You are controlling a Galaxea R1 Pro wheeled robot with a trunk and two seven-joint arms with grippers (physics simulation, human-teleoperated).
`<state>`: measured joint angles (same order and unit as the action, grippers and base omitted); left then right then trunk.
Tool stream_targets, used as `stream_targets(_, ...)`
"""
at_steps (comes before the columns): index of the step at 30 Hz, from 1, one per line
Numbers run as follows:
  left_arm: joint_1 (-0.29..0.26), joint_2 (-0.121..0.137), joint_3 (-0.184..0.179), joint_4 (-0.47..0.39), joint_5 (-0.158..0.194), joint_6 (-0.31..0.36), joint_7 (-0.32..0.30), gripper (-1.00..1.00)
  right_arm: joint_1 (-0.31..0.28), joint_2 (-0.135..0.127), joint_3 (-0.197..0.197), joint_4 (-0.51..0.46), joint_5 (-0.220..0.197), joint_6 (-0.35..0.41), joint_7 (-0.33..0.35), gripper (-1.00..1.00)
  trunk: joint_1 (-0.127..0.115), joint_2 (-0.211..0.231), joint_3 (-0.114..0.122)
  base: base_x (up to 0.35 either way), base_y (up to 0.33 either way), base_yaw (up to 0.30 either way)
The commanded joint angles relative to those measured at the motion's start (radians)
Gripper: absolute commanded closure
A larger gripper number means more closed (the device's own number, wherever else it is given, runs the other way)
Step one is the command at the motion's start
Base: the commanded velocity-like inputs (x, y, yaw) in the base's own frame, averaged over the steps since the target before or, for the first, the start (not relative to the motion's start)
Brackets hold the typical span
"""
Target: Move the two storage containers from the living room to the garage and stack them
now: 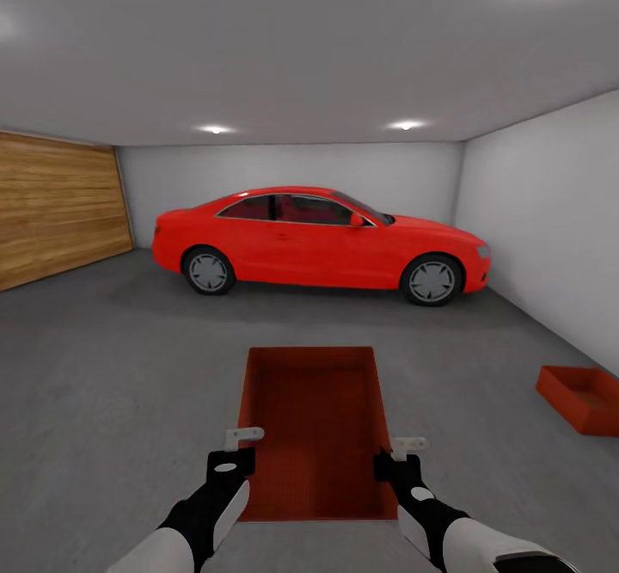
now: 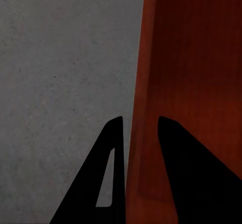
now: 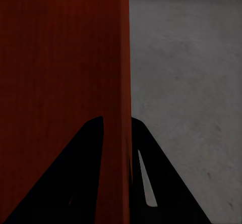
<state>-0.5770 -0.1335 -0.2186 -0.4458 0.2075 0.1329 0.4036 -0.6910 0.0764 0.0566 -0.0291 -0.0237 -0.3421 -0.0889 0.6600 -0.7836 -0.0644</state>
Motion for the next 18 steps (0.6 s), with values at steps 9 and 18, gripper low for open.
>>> stream_targets(9,-0.001,0.0,-0.001,-0.005,-0.005,0.004,0.008,1.0,-0.001,0.0,-0.011,0.003,-0.002,-0.002,0.001,1.0,0.001,-0.001,-0.002,0.321,0.0,0.0)
stream_targets(18,-0.001,0.0,-0.001,-0.005,-0.005,0.004,0.008,1.0,-0.001,0.0,-0.011,0.003,-0.002,-0.002,0.001,1.0,0.001,-0.001,-0.002,0.321,0.0,0.0)
